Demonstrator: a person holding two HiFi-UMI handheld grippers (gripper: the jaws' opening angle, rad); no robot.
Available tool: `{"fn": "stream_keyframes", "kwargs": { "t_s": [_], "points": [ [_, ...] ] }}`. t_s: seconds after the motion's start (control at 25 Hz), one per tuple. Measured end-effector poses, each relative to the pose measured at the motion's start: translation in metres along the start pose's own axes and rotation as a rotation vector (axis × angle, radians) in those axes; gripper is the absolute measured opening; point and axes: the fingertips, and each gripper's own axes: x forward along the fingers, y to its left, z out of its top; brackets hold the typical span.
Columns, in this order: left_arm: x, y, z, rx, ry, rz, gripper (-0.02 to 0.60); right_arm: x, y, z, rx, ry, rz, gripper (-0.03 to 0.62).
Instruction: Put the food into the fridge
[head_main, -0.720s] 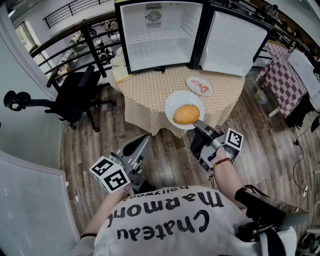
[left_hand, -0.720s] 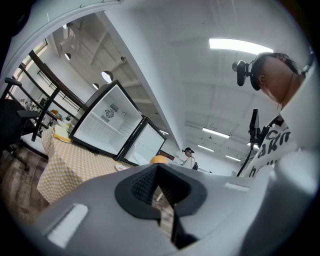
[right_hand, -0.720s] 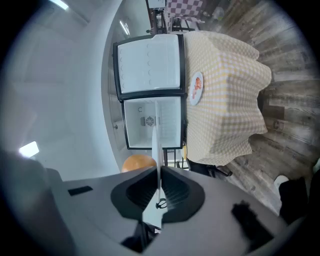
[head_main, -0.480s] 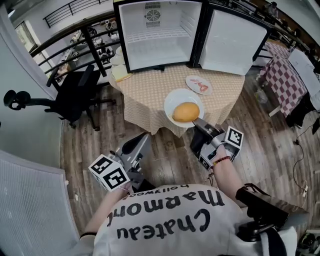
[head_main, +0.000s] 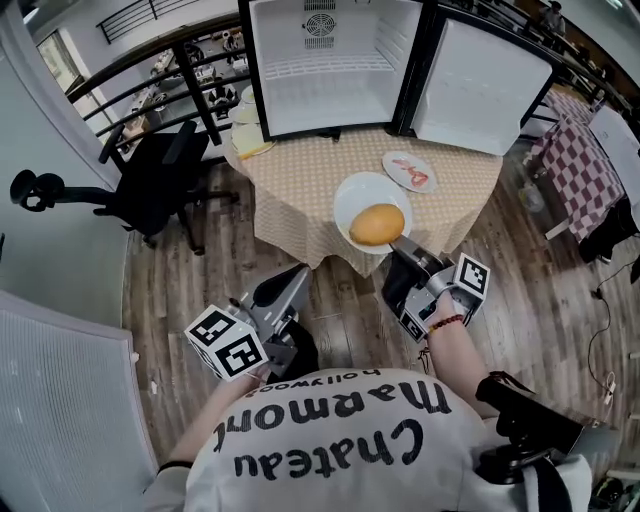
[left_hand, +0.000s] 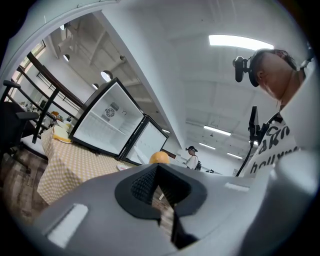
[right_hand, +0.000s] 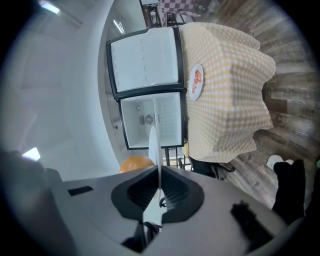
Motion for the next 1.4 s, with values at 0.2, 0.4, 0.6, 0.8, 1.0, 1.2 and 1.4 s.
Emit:
{"fn": "stream_keyframes", "kwargs": {
  "t_s": [0.2, 0.4, 0.6, 0.8, 1.0, 1.2, 1.4],
  "points": [
    [0.012, 0.037, -0.001, 0.005, 0.017, -0.004, 0.005, 0.025, -0.014, 0.015, 0.0, -0.03, -0.04, 0.023],
    [0.04, 0.083, 0.019, 0.007, 0.048, -0.046, 0.005, 0.063, -0.016, 0.042, -0.009, -0.083, -0.067, 0.023],
    [0.071, 0.137, 0.062, 0.034, 0.063, -0.088, 0.005, 0.114, -0.009, 0.066, -0.013, -0.133, -0.072, 0.023],
    [0.102, 0.179, 0.1, 0.039, 0.099, -0.147, 0.005, 0.153, 0.001, 0.089, -0.009, -0.214, -0.068, 0.023],
    [0.131, 0.213, 0.135, 0.077, 0.115, -0.229, 0.005, 0.189, 0.008, 0.112, -0.023, -0.295, -0.047, 0.023],
    [0.143, 0.249, 0.151, 0.075, 0.131, -0.27, 0.005, 0.226, 0.004, 0.124, -0.018, -0.347, -0.035, 0.023],
    [0.144, 0.26, 0.145, 0.07, 0.137, -0.282, 0.005, 0.234, -0.009, 0.132, -0.007, -0.375, -0.056, 0.023]
  ]
}}
